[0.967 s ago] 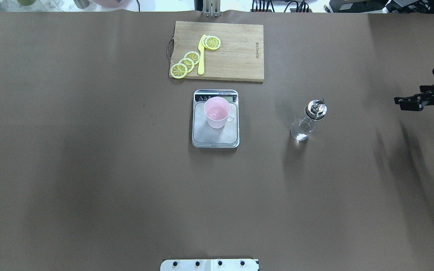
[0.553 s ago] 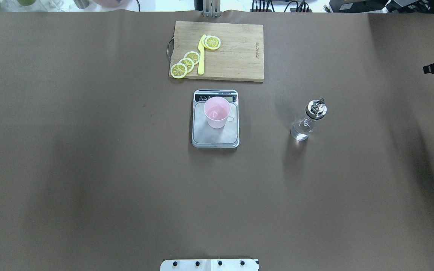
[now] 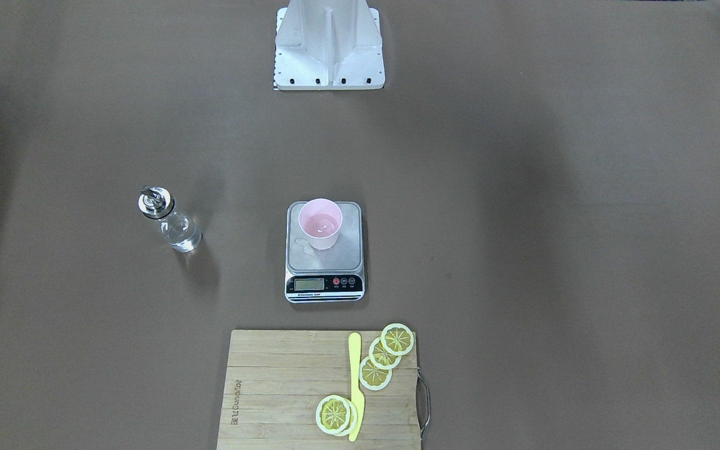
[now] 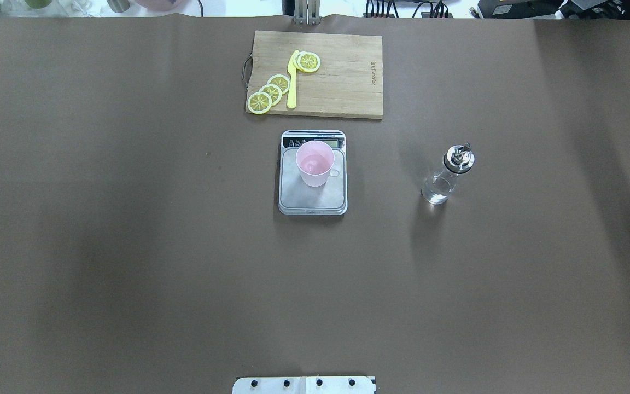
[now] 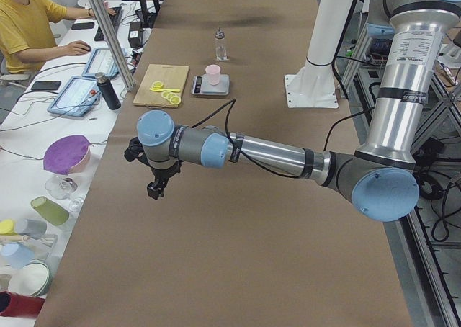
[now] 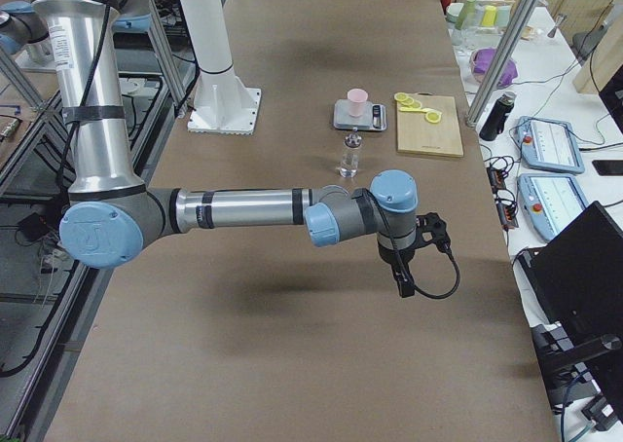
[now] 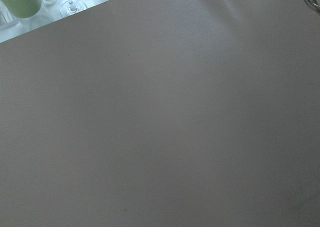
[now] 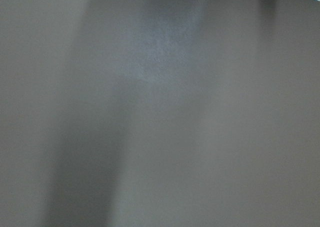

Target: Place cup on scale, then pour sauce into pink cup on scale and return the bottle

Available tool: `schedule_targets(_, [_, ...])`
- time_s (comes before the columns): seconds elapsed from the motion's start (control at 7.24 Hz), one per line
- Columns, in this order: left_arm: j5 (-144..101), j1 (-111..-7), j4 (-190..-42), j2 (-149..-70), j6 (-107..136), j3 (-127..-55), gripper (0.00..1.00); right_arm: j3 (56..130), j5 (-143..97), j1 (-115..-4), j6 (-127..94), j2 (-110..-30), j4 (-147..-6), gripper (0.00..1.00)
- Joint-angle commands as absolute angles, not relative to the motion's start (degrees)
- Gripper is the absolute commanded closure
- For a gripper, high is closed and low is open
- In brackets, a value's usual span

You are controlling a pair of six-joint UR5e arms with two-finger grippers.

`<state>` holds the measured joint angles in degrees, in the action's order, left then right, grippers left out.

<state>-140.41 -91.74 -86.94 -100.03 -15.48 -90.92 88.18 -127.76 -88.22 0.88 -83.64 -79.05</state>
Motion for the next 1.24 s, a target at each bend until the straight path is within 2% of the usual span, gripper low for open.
schedule_targets(0.0, [-140.4, -93.8, -85.3, -99.8, -15.5, -89.4, 0.0, 88.4, -127.9, -89.6, 3.8, -83.8, -85.3, 0.0])
schedule_targets(0.28, [-140.4, -94.6, -85.3, -99.8, -15.4, -86.8, 0.0, 90.0, -129.0, -90.4, 3.5, -84.5, -90.2, 0.0])
schedule_targets(0.55, [-140.4, -94.5, -85.3, -99.5, -15.4, -85.6, 0.0, 95.1, -129.6, -90.3, 3.5, -87.1, -92.9, 0.0])
schedule_targets(1.11, [-139.6, -94.4, -86.0, -99.0, -14.8, -85.0, 0.0, 95.4, -130.0, -90.3, 3.6, -87.8, -92.5, 0.0])
